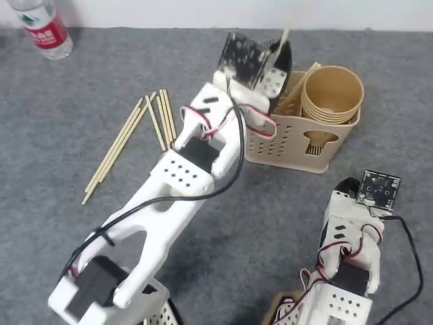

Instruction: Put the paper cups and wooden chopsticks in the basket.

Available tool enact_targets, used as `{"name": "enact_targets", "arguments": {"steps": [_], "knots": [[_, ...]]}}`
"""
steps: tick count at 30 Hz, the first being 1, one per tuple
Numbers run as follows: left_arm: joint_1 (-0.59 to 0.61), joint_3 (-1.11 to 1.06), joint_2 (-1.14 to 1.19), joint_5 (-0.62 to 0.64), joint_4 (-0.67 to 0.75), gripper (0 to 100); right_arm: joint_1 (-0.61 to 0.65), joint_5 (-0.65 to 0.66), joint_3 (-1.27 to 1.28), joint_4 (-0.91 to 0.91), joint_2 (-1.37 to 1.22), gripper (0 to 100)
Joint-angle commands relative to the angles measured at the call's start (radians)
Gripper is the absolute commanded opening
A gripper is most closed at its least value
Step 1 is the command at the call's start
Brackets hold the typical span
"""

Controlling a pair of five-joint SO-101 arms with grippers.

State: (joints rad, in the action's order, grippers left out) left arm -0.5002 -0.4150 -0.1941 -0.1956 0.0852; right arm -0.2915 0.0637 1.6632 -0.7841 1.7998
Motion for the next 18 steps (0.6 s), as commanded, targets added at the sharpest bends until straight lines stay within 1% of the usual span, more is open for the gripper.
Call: {"name": "enact_targets", "arguments": {"steps": [1, 3, 7, 12, 14, 18], "knots": [[0.005, -0.061, -0.121, 0.015, 0.051, 7, 0.005, 0.017, -0.002, 0.022, 0.01, 0.9], [0.002, -0.068, -0.169, 0.02, 0.011, 11, 0.005, 0.017, -0.002, 0.022, 0.01, 0.9], [0.009, -0.068, -0.25, 0.074, -0.094, 11, 0.005, 0.017, -0.002, 0.022, 0.01, 0.9], [0.086, -0.068, -0.353, 0.15, -0.239, 11, 0.005, 0.017, -0.002, 0.022, 0.01, 0.9], [0.178, -0.067, -0.384, 0.167, -0.313, 11, 0.005, 0.017, -0.002, 0.021, 0.01, 0.9], [0.414, -0.067, -0.365, 0.215, -0.453, 11, 0.005, 0.017, -0.002, 0.019, 0.01, 0.9]]}}
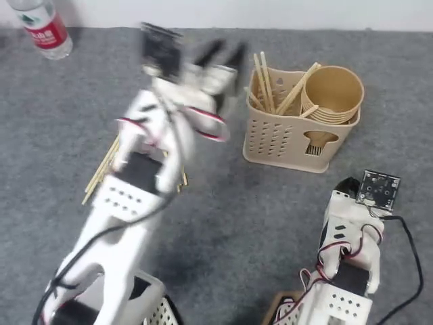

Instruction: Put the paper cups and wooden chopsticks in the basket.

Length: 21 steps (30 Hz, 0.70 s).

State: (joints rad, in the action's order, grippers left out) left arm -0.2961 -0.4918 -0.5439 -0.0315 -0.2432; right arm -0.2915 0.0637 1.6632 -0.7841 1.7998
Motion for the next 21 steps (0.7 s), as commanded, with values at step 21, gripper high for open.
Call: {"name": "enact_targets", "arguments": {"steps": [21], "knots": [[0.686, 0.526, 0.845, -0.446, -0.841, 18, 0.042, 0.051, 0.0, 0.015, 0.01, 0.9]]}}
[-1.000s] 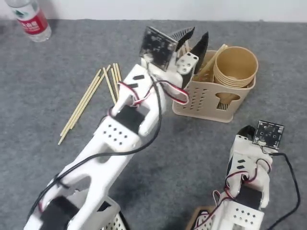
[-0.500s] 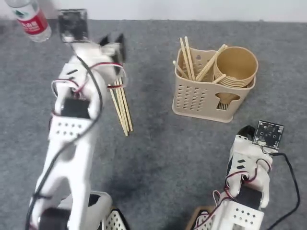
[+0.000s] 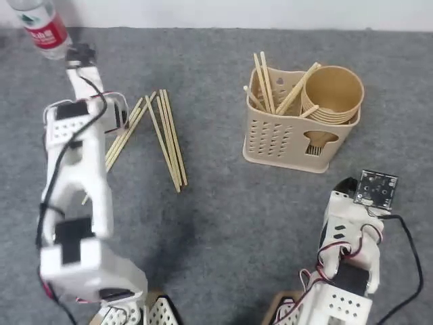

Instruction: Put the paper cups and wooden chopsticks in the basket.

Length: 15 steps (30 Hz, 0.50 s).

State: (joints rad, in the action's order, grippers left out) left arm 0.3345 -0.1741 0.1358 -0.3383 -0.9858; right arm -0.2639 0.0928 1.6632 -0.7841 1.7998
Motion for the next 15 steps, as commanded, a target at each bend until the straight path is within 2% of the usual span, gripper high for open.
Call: {"name": "enact_targets", "arguments": {"steps": [1, 6, 15], "knots": [[0.072, 0.263, 0.219, -0.14, -0.115, 18, 0.015, 0.021, 0.0, 0.015, 0.01, 0.9], [0.077, 0.495, 0.477, -0.245, -0.23, 18, 0.015, 0.023, 0.0, 0.013, 0.01, 0.9], [0.066, 0.805, 0.744, -0.249, -0.321, 17, 0.015, 0.023, 0.0, 0.015, 0.01, 0.9]]}}
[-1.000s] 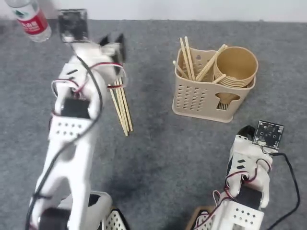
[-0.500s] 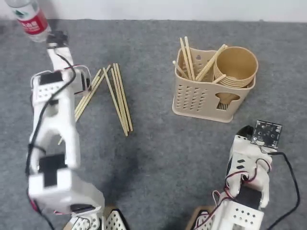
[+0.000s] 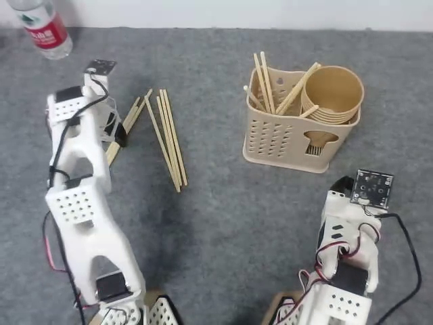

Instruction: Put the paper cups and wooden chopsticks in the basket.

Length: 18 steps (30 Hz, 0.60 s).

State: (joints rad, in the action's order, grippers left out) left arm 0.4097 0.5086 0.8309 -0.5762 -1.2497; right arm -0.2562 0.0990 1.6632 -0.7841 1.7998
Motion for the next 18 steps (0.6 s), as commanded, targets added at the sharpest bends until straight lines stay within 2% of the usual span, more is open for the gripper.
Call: {"name": "enact_targets", "arguments": {"steps": [1, 8, 13, 18], "knots": [[-0.011, 0.147, 0.068, -0.011, -0.063, 17, 0.008, 0.017, 0.0, 0.015, 0.01, 0.9], [-0.015, 0.246, 0.114, -0.044, -0.109, 17, 0.01, 0.017, 0.0, 0.015, 0.01, 0.9], [-0.034, 0.246, 0.117, -0.153, -0.167, 5, 0.01, 0.017, 0.0, 0.015, 0.01, 0.9], [-0.034, 0.245, 0.117, -0.155, -0.169, 9, 0.008, 0.017, 0.0, 0.015, 0.01, 0.9]]}}
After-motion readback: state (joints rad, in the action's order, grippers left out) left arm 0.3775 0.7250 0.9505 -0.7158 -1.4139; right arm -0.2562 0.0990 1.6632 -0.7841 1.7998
